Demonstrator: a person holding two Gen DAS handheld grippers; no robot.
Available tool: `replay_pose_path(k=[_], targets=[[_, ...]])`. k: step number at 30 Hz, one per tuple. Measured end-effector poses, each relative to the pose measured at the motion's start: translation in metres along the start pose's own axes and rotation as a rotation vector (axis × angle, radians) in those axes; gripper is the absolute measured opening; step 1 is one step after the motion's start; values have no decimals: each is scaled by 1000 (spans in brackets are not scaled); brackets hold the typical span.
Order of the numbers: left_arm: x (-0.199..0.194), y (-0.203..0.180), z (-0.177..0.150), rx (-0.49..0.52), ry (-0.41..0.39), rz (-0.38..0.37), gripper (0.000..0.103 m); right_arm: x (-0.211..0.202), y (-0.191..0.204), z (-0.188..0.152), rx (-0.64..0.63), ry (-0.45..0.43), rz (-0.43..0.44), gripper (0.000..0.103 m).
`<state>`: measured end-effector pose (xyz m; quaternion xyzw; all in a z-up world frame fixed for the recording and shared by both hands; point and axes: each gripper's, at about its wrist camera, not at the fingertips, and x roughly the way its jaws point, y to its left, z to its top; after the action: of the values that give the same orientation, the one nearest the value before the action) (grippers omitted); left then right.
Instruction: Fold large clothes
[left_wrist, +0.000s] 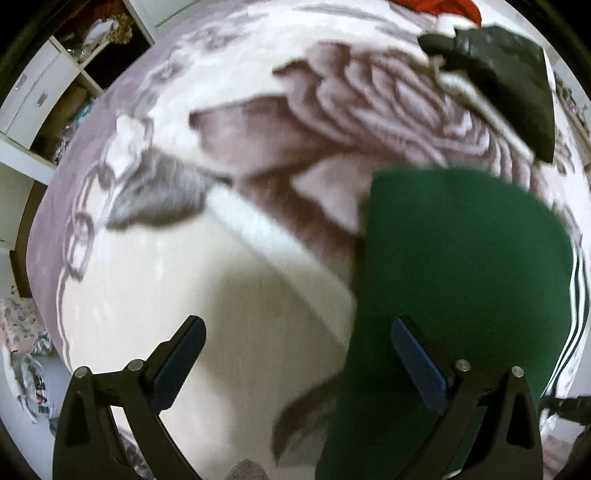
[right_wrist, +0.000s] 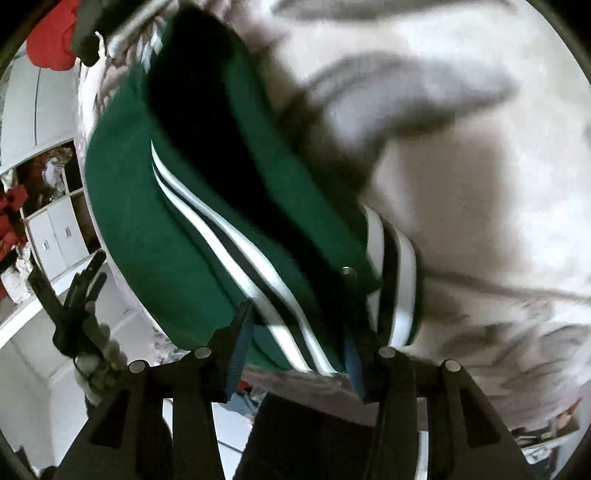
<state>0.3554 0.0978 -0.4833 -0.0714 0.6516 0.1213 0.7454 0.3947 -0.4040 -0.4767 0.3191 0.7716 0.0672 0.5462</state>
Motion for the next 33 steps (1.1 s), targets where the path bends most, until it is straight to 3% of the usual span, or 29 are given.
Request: replay_pose_path(k=[1,6,8,10,13,15,17,18,20,21,22,26,29,33], targets=[[2,-2,-6,6,12,-2,103,-1,-1,-4,37,-22,10,3],[-8,-8,-24,30,-1,-34,103,-59,-4,-37,113,-182,61,2],[-10,-11,-28,41,-14,-47,103,-76,-9,-48,102,-226,31,2],[-9,-10,-31,39,-17,-55,103,-64,-14,-49,100,-220,-27,2],[-3,-4,-33,26,1,-85,103,-19,-44,-30,110,-136,-63,3],[-2,7,-34,0,13,-147,103,3,-46,-17,86,-94,-34,3],[2,19,-37,-41,42,-292,103,0,-42,-10,52,-71,4,5],[7,23,-38,-60,62,-369,103,-7,-41,-8,22,-56,70,5],[19,26,-40,-88,103,-525,103,-21,-40,-8,-25,-81,124,34],[25,24,-40,-91,118,-571,103,-28,-39,-6,-47,-95,131,75],[31,20,-40,-82,131,-629,103,-31,-38,-1,-66,-103,134,89],[54,-2,-38,-44,183,-761,103,-29,-31,27,-108,-100,180,89],[72,-19,-37,-3,209,-767,103,0,-21,54,-156,-36,214,92],[90,-30,-33,-22,228,-841,103,50,-13,96,-166,68,342,103]])
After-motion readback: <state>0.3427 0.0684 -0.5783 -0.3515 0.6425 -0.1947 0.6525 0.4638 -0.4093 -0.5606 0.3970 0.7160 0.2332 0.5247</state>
